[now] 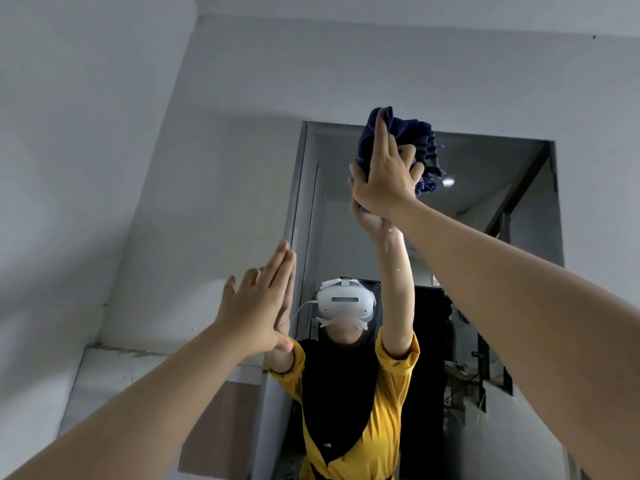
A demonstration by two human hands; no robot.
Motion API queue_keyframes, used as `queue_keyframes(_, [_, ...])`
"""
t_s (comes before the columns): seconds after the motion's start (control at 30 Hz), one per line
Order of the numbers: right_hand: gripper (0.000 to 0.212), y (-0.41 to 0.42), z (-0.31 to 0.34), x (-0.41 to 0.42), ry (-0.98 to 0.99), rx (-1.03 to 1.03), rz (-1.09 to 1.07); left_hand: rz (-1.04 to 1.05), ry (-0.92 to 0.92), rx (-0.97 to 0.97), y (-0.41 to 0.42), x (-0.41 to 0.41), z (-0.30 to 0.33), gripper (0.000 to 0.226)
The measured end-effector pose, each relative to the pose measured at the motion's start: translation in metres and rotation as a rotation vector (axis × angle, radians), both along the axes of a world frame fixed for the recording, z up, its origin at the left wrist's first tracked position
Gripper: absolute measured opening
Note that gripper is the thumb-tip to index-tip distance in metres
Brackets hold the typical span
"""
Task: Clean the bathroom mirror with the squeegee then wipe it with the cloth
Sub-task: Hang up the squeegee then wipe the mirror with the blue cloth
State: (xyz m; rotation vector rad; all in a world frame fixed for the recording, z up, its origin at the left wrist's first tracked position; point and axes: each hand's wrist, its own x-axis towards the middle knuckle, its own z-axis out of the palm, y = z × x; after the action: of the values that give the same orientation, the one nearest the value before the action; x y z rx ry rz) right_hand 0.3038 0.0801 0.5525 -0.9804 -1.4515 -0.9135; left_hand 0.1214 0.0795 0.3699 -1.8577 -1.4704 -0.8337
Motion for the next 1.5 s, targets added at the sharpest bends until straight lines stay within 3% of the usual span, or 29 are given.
queue_keyframes(0.4, [0.072, 0.012, 0.008, -0.076, -0.134, -0.055, 0.088, -0.035, 0.025, -0.003, 0.001, -0.005, 0.0, 0.14])
queue_keyframes(0.63, [0.064, 0.008, 0.003, -0.049, -0.325, 0.09, -0.173, -0.035, 0.021, 0.003, 0.002, -0.006, 0.0, 0.141])
queue_keyframes(0.87, [0.047, 0.022, -0.028, -0.028, -0.199, 0.079, -0.179, -0.006, 0.025, 0.014, 0.003, -0.005, 0.0, 0.146])
queue_keyframes(1.23, [0.051, 0.011, -0.045, 0.062, -0.133, 0.052, -0.256, 0.028, 0.03, 0.01, -0.003, -0.001, 0.0, 0.145])
queue_keyframes(1.5, [0.052, -0.004, -0.053, 0.157, 0.091, -0.004, -0.296, 0.048, -0.013, 0.036, -0.003, 0.003, -0.002, 0.14])
